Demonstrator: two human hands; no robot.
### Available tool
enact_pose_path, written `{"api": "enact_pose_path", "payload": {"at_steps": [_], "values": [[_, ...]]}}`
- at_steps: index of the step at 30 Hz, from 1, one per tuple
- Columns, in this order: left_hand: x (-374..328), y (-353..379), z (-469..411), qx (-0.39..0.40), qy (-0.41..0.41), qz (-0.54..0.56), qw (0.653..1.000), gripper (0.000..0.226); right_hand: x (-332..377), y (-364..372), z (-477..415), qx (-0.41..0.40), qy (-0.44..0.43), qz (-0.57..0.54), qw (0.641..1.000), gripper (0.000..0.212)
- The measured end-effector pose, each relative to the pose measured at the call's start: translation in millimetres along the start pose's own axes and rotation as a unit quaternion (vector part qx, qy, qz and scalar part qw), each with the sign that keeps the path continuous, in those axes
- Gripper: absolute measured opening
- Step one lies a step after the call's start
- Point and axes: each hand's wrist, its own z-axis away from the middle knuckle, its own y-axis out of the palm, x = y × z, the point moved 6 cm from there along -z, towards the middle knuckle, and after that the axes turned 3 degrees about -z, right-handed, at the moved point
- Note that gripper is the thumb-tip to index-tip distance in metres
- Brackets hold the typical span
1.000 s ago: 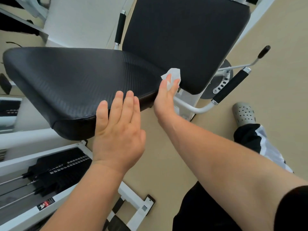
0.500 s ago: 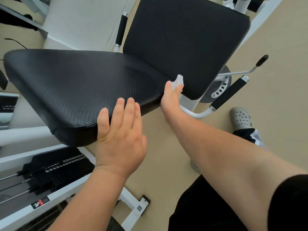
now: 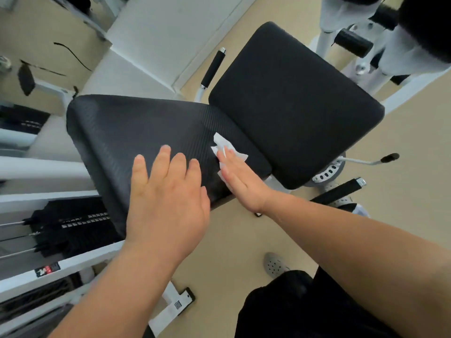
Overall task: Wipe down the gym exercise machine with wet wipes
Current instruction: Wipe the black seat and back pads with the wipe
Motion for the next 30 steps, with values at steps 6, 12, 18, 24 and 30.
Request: {"api": "enact_pose_path", "payload": {"at_steps": [6, 12, 18, 24, 30], "values": [[40.6, 1.7, -24.6, 0.065, -0.087, -0.017, 0.994, 0.049, -93.1, -35.0, -52.3, 0.021, 0.229, 0.053, 0.972, 0.059], [54.6, 5.1, -20.4, -0.014, -0.123, 0.091, 0.988, 0.044, -6.6, -1.2, -17.4, 0.101, 0.060, 0.072, 0.990, 0.075], [58.6, 3.0, -18.4, -0.085, -0.128, 0.156, 0.976, 0.033, -66.7, -19.7, -53.6, 0.085, 0.089, 0.091, 0.988, 0.063], [61.3, 5.4, -20.0, -0.073, -0.146, 0.166, 0.972, 0.035, -41.2, -13.0, -145.1, 0.033, 0.178, 0.076, 0.981, 0.082], [62.5, 5.4, -18.5, -0.078, -0.151, 0.174, 0.970, 0.033, 50.6, 15.6, -103.2, 0.123, -0.100, 0.083, 0.984, 0.088]]}}
